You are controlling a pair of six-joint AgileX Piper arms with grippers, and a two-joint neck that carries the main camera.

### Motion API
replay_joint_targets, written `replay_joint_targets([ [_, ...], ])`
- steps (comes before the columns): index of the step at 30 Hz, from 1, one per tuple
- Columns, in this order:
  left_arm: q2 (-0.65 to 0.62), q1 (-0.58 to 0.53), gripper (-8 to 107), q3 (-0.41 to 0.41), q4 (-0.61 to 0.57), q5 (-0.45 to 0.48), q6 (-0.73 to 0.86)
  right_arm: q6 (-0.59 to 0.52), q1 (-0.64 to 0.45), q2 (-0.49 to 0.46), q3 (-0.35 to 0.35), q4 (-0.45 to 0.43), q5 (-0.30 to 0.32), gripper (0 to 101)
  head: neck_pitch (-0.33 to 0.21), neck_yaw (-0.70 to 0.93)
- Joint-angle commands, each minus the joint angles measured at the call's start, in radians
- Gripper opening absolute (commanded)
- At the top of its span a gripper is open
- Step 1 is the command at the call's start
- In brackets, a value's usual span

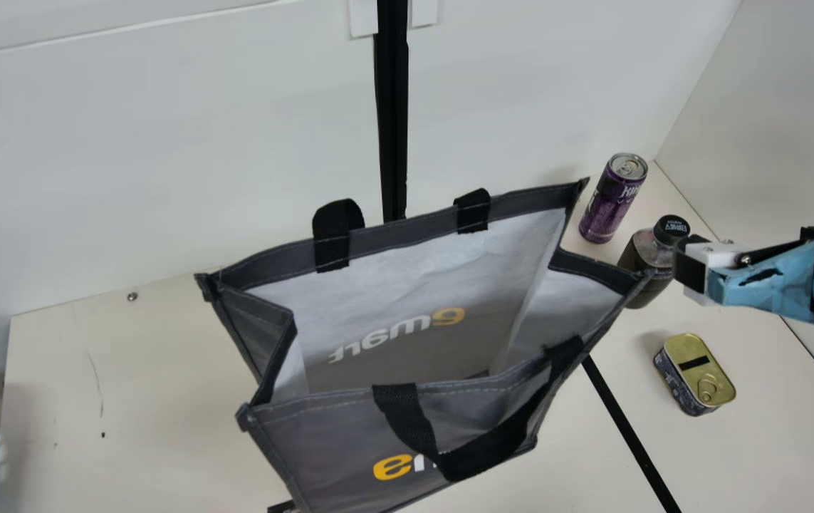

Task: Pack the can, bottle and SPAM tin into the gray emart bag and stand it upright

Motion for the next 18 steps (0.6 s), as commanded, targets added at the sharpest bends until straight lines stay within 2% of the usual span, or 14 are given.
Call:
replay_joint_targets([
  [1,0.001,-0.001,90,0.000,0.001,-0.001,-0.001,0.000,0.000,0.000,0.000,0.000,0.000,95,-0.023,-0.002],
  [18,0.084,-0.113,90,-0.083,0.058,-0.053,-0.033,0.000,0.000,0.000,0.000,0.000,0.000,95,-0.023,-0.002],
])
